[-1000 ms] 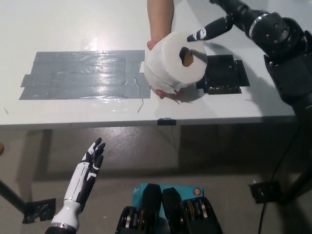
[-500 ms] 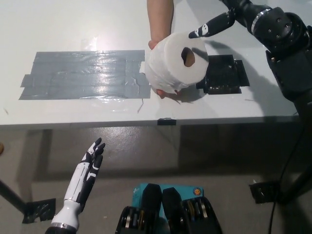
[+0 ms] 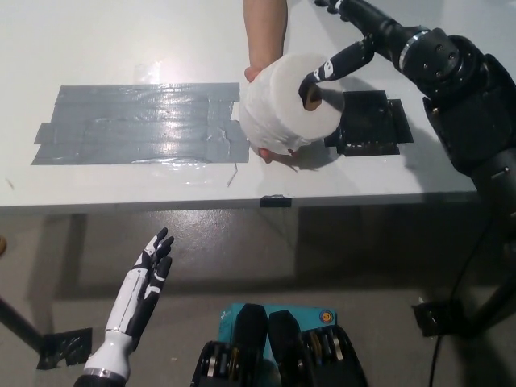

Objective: A person hands over a roll of toilet paper to the robot , and the robot inserts its right thumb into the hole in the centre to grab the roll, and then places it on the balck area on the desk.

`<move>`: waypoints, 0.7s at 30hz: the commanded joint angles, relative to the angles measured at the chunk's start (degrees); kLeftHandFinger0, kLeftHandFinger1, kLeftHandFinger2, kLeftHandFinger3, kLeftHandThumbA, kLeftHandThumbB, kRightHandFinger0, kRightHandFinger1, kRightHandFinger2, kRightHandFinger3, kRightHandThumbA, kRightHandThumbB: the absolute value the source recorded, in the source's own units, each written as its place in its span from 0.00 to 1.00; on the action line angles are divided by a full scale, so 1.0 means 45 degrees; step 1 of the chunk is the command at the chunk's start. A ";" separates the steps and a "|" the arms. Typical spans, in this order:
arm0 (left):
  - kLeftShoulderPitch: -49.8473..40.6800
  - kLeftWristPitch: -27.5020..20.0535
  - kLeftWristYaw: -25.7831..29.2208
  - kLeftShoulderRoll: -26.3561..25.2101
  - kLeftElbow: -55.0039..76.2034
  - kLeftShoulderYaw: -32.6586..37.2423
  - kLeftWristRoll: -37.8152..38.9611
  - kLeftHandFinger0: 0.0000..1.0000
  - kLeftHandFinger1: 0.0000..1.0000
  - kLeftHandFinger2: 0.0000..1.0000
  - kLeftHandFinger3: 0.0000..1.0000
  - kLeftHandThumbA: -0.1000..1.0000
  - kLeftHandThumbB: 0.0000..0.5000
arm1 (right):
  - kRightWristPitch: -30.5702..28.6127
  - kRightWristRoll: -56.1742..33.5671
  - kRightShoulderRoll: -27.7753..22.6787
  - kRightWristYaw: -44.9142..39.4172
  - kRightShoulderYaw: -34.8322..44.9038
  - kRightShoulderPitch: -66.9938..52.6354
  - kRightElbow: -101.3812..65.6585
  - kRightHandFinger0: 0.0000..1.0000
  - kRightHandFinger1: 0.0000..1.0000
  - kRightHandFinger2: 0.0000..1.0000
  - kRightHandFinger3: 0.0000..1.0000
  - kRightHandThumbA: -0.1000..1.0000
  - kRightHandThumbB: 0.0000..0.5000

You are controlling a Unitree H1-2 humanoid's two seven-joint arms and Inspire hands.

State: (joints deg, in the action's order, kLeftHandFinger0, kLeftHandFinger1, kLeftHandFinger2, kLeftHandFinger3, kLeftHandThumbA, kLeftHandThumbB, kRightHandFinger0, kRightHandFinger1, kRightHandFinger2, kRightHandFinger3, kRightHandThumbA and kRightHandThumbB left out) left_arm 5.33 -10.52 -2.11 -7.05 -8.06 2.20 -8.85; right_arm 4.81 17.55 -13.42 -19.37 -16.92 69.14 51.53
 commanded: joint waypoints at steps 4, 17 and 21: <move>0.0217 -0.0237 -0.0031 -0.0222 0.0313 0.0013 -0.0031 1.00 1.00 1.00 1.00 0.99 0.13 | -0.0561 0.0293 -0.0034 0.0495 -0.0070 0.0750 0.0332 1.00 1.00 1.00 1.00 0.97 0.70; 0.0207 -0.0238 -0.0019 -0.0280 0.0297 0.0046 -0.0042 1.00 1.00 1.00 1.00 1.00 0.12 | -0.1133 0.0338 0.0032 0.0503 -0.0058 0.0803 0.1079 1.00 1.00 1.00 1.00 0.93 0.91; 0.0237 -0.0253 0.0004 -0.0247 0.0268 0.0061 -0.0054 1.00 1.00 1.00 1.00 1.00 0.11 | -0.0995 0.0362 0.0174 0.0478 -0.0074 0.0788 0.1083 1.00 1.00 1.00 1.00 0.91 0.91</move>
State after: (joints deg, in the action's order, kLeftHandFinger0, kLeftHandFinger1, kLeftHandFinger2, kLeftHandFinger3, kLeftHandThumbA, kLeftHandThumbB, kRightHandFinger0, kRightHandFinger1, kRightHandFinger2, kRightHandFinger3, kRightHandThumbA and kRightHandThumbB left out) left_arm 5.36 -10.53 -2.12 -7.65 -8.10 2.35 -8.86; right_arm 2.50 18.84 -12.87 -18.41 -17.15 69.10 56.65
